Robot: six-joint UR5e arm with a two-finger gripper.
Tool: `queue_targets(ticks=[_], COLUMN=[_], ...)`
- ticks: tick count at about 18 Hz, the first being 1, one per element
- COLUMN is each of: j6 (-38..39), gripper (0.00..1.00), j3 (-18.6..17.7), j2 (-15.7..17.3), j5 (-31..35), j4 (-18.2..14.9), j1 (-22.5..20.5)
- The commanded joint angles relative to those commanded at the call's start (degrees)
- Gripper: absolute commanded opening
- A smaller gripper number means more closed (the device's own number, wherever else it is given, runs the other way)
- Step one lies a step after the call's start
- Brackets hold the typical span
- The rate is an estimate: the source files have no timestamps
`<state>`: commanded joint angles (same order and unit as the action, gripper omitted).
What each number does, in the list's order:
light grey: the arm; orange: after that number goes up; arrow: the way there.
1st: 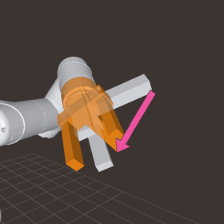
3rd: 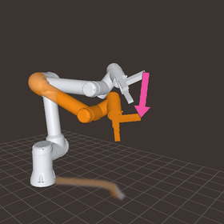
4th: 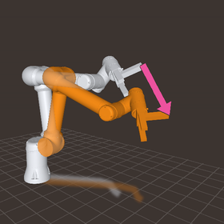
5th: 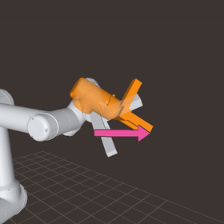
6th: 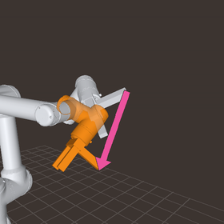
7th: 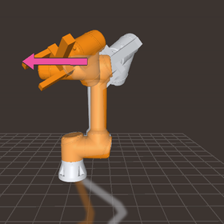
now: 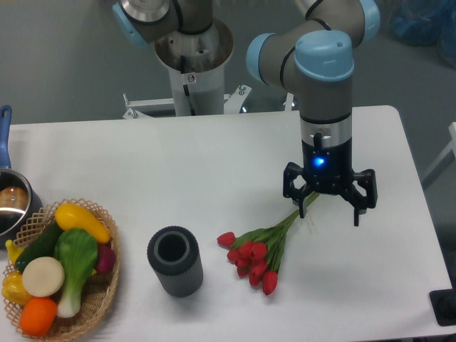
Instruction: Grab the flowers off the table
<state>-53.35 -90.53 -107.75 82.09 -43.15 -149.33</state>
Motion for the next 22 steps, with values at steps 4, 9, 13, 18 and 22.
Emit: queue_targets(ticks=[4, 9, 13, 18, 22], j6=[0.0, 0.0, -0.3, -0.3, -5.5], gripper=[1.00, 1.00, 1.00, 1.00, 1.00], j3=[-0.5, -3.2, -3.6, -3.8, -4.9], j2=[-0.4, -1.3, -3.0, -4.2, -5.1], j5=[-0.1, -0.9, -1.0, -1.1, -0.9], j4=[-0.1, 0.0, 0.1, 0.1, 0.0], j1=[0.3, 1.1, 1.4, 1.5, 1.1])
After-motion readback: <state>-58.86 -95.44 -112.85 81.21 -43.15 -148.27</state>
